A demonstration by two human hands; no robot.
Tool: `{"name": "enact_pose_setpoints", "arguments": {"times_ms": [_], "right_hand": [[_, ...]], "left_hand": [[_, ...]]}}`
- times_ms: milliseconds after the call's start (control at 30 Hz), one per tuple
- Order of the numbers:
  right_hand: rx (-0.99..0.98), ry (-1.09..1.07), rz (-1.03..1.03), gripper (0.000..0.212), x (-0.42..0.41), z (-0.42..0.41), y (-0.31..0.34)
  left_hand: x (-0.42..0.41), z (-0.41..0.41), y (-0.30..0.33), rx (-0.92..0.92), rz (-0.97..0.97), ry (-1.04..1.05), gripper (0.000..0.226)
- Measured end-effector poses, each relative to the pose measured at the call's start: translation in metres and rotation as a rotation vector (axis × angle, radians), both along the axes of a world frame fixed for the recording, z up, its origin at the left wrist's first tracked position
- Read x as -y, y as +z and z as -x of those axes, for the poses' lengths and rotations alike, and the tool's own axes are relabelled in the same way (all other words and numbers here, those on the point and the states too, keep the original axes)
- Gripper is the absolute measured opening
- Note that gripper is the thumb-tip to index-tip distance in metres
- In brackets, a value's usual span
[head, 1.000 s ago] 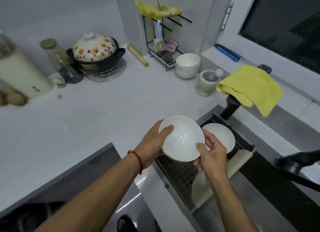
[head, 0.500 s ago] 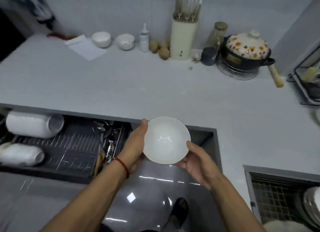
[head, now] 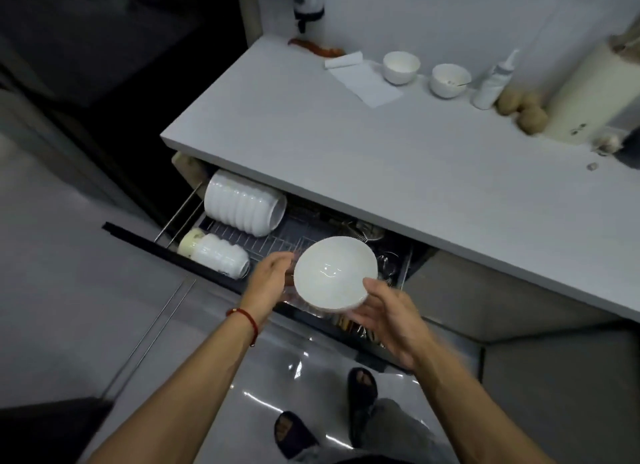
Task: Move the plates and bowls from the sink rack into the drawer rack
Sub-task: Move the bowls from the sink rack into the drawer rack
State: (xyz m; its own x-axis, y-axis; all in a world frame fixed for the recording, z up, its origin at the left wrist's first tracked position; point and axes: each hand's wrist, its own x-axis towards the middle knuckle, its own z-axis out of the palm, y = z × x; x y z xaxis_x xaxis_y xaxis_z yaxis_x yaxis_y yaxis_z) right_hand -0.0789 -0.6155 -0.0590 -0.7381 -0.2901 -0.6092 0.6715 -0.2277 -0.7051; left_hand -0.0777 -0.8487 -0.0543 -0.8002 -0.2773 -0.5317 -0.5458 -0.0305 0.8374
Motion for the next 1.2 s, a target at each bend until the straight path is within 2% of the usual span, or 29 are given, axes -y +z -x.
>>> {"name": "enact_pose_setpoints", "arguments": {"times_ms": [133,333,433,500,633,767,933,1100,1200], "right_hand": [[0.067,0.050,-0.167,0.047,0.059,0.048,-0.026],[0.242,0.208,-0.384,0.073,0.163,0.123,-0.102],[0.300,0.222,-0.445,0.060,0.209,0.134,-0.136],[0.306,0.221,-0.513,0.057,0.231,0.137,-0.156],[0.279,0.275,-0.691,0.076,0.263,0.141,-0.190],[0.257,0.328,-0.781,0.081,0.295,0.143,-0.211],[0.290,0.362,-0.901,0.094,0.328,0.140,-0.225],[0.277,0.440,-0.999,0.090,0.347,0.143,-0.231],[0.338,0.366,-0.902,0.082,0.342,0.140,-0.225]], "left_hand": [[0.080,0.007,-0.032,0.064,0.382,-0.044,0.020],[0.170,0.023,-0.062,0.132,0.859,-0.229,0.040],[0.200,0.036,-0.077,0.205,0.995,-0.381,0.049],[0.216,0.049,-0.090,0.263,1.023,-0.466,0.052],[0.244,0.070,-0.125,0.323,1.068,-0.622,0.052],[0.261,0.071,-0.150,0.308,1.223,-0.767,0.055],[0.262,0.068,-0.154,0.251,1.224,-0.732,0.063],[0.265,0.068,-0.156,0.245,1.207,-0.732,0.060],[0.268,0.069,-0.157,0.265,1.158,-0.762,0.061]]}}
